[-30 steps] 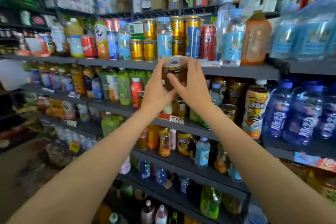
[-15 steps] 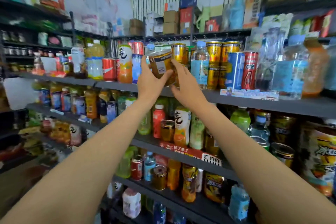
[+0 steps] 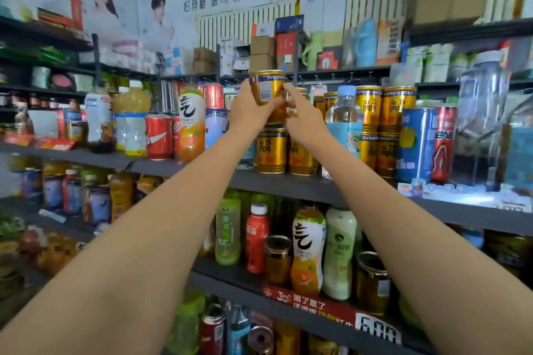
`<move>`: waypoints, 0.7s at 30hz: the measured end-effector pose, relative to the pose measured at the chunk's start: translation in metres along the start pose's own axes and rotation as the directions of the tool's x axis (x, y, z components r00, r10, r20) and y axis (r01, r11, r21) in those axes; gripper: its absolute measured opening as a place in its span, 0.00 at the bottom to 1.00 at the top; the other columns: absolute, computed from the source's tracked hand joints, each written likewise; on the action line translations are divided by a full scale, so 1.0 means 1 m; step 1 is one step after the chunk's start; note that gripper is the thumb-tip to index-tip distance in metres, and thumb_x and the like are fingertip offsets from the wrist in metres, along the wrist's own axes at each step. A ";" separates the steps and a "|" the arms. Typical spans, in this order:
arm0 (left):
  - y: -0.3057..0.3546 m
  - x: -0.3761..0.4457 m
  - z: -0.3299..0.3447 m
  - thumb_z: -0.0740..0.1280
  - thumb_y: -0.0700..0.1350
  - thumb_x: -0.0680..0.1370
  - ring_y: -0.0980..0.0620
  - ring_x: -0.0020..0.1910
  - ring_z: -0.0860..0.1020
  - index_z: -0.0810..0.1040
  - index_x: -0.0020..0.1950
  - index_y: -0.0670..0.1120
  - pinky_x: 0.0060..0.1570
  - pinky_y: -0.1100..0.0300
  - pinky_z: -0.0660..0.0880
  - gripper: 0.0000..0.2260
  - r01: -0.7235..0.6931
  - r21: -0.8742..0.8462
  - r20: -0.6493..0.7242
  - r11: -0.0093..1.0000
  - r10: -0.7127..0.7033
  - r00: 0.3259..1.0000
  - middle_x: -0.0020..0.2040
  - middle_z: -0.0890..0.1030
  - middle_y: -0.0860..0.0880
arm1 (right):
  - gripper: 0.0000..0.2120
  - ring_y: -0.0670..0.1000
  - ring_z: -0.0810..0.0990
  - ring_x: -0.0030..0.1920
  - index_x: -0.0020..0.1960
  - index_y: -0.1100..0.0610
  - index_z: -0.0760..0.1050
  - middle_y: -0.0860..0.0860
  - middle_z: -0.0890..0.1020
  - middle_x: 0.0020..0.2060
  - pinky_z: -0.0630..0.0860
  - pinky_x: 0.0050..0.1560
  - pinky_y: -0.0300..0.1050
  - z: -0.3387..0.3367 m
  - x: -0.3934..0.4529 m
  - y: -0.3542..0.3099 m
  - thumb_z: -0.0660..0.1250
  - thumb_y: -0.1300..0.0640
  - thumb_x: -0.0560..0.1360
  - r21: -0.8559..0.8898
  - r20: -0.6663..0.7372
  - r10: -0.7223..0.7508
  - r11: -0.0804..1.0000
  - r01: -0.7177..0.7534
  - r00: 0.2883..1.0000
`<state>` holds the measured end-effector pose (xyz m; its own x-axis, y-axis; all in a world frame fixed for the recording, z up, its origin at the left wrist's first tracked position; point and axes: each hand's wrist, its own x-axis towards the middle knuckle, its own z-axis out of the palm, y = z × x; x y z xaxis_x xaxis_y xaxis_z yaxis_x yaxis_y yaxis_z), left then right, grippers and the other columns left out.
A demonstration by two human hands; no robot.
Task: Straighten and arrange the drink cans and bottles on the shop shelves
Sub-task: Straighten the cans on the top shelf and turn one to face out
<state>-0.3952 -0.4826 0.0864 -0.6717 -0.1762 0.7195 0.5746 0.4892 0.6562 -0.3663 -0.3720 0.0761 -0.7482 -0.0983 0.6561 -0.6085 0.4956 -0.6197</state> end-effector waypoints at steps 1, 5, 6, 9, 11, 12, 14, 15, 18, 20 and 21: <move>-0.004 0.006 0.001 0.72 0.50 0.72 0.47 0.60 0.75 0.68 0.65 0.45 0.61 0.50 0.72 0.26 0.011 0.008 0.041 1.000 -0.012 0.999 0.60 0.77 0.47 | 0.33 0.51 0.75 0.54 0.76 0.51 0.53 0.55 0.69 0.68 0.68 0.29 0.29 0.003 0.005 0.003 0.54 0.72 0.76 -0.009 0.001 0.017 1.000 -0.017 1.000; -0.020 0.026 0.006 0.70 0.51 0.74 0.45 0.65 0.70 0.63 0.70 0.44 0.63 0.53 0.68 0.29 0.010 0.054 0.131 0.998 -0.017 0.991 0.65 0.73 0.45 | 0.33 0.49 0.74 0.47 0.76 0.51 0.50 0.55 0.67 0.70 0.68 0.28 0.32 0.012 0.020 0.012 0.54 0.71 0.76 -0.059 -0.024 0.069 0.996 -0.070 0.997; -0.022 0.030 0.007 0.69 0.51 0.74 0.45 0.66 0.69 0.62 0.71 0.44 0.62 0.53 0.67 0.29 0.000 0.073 0.140 0.997 -0.011 0.990 0.66 0.72 0.45 | 0.33 0.49 0.74 0.47 0.76 0.51 0.50 0.56 0.67 0.70 0.67 0.29 0.32 0.014 0.023 0.013 0.54 0.70 0.76 -0.076 -0.038 0.075 0.994 -0.078 0.996; -0.026 0.039 0.012 0.67 0.54 0.75 0.44 0.63 0.72 0.67 0.67 0.44 0.52 0.58 0.66 0.24 -0.086 0.206 0.180 0.975 0.049 0.982 0.62 0.75 0.45 | 0.31 0.49 0.72 0.48 0.76 0.53 0.51 0.57 0.69 0.68 0.69 0.31 0.33 0.019 0.028 0.011 0.54 0.69 0.77 -0.130 -0.072 0.087 0.987 -0.096 0.994; -0.029 0.044 0.013 0.65 0.56 0.76 0.44 0.60 0.73 0.69 0.65 0.43 0.49 0.58 0.66 0.23 -0.130 0.288 0.174 0.949 0.081 0.981 0.60 0.76 0.44 | 0.29 0.49 0.72 0.49 0.76 0.55 0.53 0.57 0.70 0.66 0.71 0.34 0.36 0.022 0.029 0.010 0.54 0.69 0.77 -0.144 -0.112 0.081 0.985 -0.097 0.990; -0.032 0.045 0.014 0.65 0.57 0.75 0.43 0.59 0.74 0.70 0.64 0.43 0.51 0.57 0.67 0.23 -0.152 0.331 0.167 0.931 0.101 0.981 0.60 0.76 0.44 | 0.28 0.50 0.73 0.49 0.75 0.55 0.54 0.58 0.71 0.66 0.71 0.35 0.36 0.024 0.028 0.010 0.54 0.68 0.77 -0.144 -0.136 0.071 0.985 -0.091 0.988; -0.038 0.046 0.014 0.64 0.59 0.75 0.41 0.60 0.72 0.70 0.63 0.42 0.58 0.51 0.69 0.26 -0.184 0.418 0.161 0.890 0.127 0.979 0.60 0.75 0.41 | 0.28 0.53 0.75 0.52 0.75 0.55 0.55 0.58 0.72 0.64 0.72 0.37 0.37 0.028 0.028 0.011 0.55 0.69 0.77 -0.161 -0.170 0.053 0.984 -0.081 0.984; -0.039 0.045 0.014 0.64 0.60 0.75 0.40 0.61 0.71 0.70 0.64 0.41 0.60 0.48 0.69 0.26 -0.180 0.430 0.165 0.885 0.118 0.979 0.62 0.73 0.40 | 0.29 0.55 0.76 0.54 0.75 0.55 0.54 0.58 0.73 0.64 0.72 0.39 0.38 0.030 0.028 0.011 0.55 0.69 0.76 -0.173 -0.175 0.051 0.981 -0.082 0.983; -0.041 0.030 0.011 0.66 0.54 0.76 0.42 0.63 0.68 0.68 0.65 0.41 0.59 0.52 0.67 0.24 -0.157 0.328 0.160 0.932 0.109 0.981 0.64 0.68 0.40 | 0.29 0.58 0.75 0.59 0.75 0.57 0.55 0.58 0.73 0.63 0.71 0.40 0.38 0.035 0.025 0.009 0.56 0.70 0.76 -0.182 -0.170 0.059 0.979 -0.090 0.984; -0.041 0.013 0.010 0.66 0.48 0.76 0.44 0.64 0.67 0.66 0.66 0.40 0.60 0.55 0.66 0.22 -0.176 0.243 0.046 0.954 0.170 0.984 0.65 0.67 0.40 | 0.28 0.57 0.73 0.61 0.73 0.58 0.58 0.58 0.72 0.64 0.70 0.46 0.39 0.038 0.017 0.005 0.57 0.70 0.75 -0.230 -0.195 0.035 0.970 -0.080 0.980; -0.040 0.003 0.010 0.65 0.44 0.76 0.44 0.63 0.67 0.67 0.65 0.40 0.59 0.56 0.66 0.20 -0.213 0.204 -0.037 0.955 0.225 0.974 0.64 0.67 0.40 | 0.27 0.56 0.71 0.62 0.72 0.59 0.59 0.58 0.71 0.64 0.68 0.50 0.38 0.039 0.010 0.004 0.58 0.70 0.75 -0.277 -0.225 -0.005 0.959 -0.059 0.974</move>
<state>-0.4251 -0.4942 0.0599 -0.5075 -0.0925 0.8567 0.5969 0.6793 0.4269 -0.3863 -0.4051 0.0633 -0.6662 0.0962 0.7395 -0.4665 0.7199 -0.5139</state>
